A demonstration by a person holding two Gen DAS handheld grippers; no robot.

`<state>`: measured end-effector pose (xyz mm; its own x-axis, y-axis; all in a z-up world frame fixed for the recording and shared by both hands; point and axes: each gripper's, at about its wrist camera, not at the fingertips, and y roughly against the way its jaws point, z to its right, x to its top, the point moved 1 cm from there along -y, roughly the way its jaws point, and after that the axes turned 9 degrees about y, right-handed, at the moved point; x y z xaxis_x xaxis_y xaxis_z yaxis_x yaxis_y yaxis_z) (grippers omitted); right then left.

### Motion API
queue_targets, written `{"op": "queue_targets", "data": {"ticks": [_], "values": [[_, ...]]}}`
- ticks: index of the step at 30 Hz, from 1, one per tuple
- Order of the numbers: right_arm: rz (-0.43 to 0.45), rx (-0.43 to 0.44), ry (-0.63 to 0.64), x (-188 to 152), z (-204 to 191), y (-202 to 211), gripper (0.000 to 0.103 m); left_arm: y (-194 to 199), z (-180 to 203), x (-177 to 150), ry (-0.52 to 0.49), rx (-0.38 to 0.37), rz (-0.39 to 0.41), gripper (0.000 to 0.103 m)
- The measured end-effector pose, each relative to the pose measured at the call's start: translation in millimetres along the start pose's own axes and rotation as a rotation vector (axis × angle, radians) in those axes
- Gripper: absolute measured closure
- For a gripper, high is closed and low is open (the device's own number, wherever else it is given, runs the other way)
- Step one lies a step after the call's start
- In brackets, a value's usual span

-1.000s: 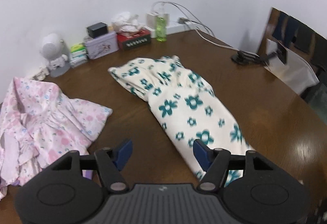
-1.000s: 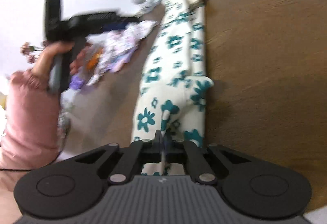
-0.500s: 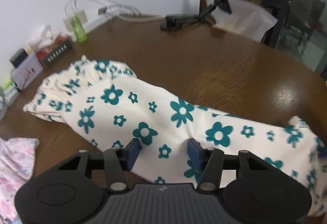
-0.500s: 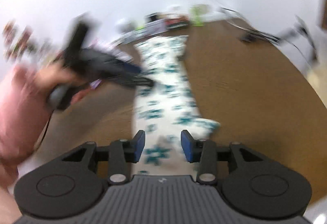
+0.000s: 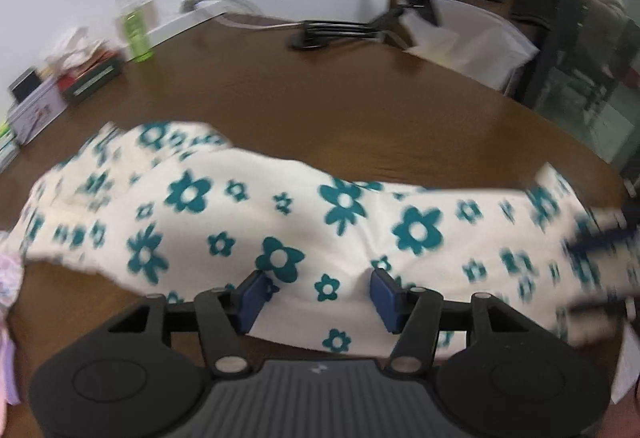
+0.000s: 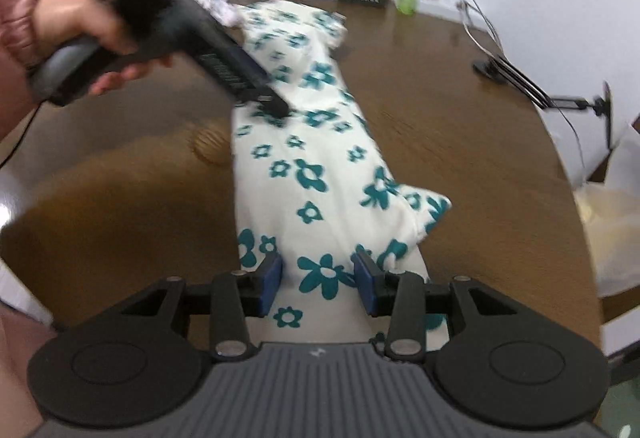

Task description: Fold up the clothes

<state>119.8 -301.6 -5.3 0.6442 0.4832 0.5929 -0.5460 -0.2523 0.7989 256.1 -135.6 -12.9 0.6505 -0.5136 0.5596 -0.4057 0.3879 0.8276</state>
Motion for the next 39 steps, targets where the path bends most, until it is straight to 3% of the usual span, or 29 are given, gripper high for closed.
{"op": "queue_targets", "data": {"ticks": [4,6,10,13,15,19,23,27,33,35,39], "values": [[-0.048,0.036,0.036,-18,46,12,0.058,11,18,-7,0.029,-0.072,-0.018,0.046],[-0.028,0.045,-0.026,-17,62,20,0.055,22,8,-8,0.065,-0.111,0.018,0.045],[0.135,0.059,-0.216,-15,72,38,0.042,34,-37,-7,0.155,0.001,0.141,0.041],[0.187,-0.091,-0.185,-15,52,26,0.041,26,-74,-1,0.210,0.137,0.206,0.045],[0.173,-0.166,-0.158,-16,39,13,0.041,13,-92,4,0.201,0.194,0.194,0.045],[0.107,-0.182,-0.211,-27,36,-3,0.043,-6,-107,3,0.167,0.188,0.153,0.044],[0.080,-0.179,-0.185,-27,45,-9,0.045,3,-98,-12,0.156,0.214,0.112,0.046],[0.041,-0.145,-0.080,-19,62,-15,0.044,33,-99,-52,0.204,0.218,0.083,0.046],[0.036,-0.013,0.116,17,78,-40,0.041,92,-77,-141,0.481,0.231,0.135,0.045],[0.043,0.040,0.180,32,75,-50,0.041,111,-65,-169,0.597,0.266,0.166,0.045],[0.049,0.110,0.265,56,58,-65,0.039,146,-80,-208,0.804,0.332,0.211,0.047]]}}
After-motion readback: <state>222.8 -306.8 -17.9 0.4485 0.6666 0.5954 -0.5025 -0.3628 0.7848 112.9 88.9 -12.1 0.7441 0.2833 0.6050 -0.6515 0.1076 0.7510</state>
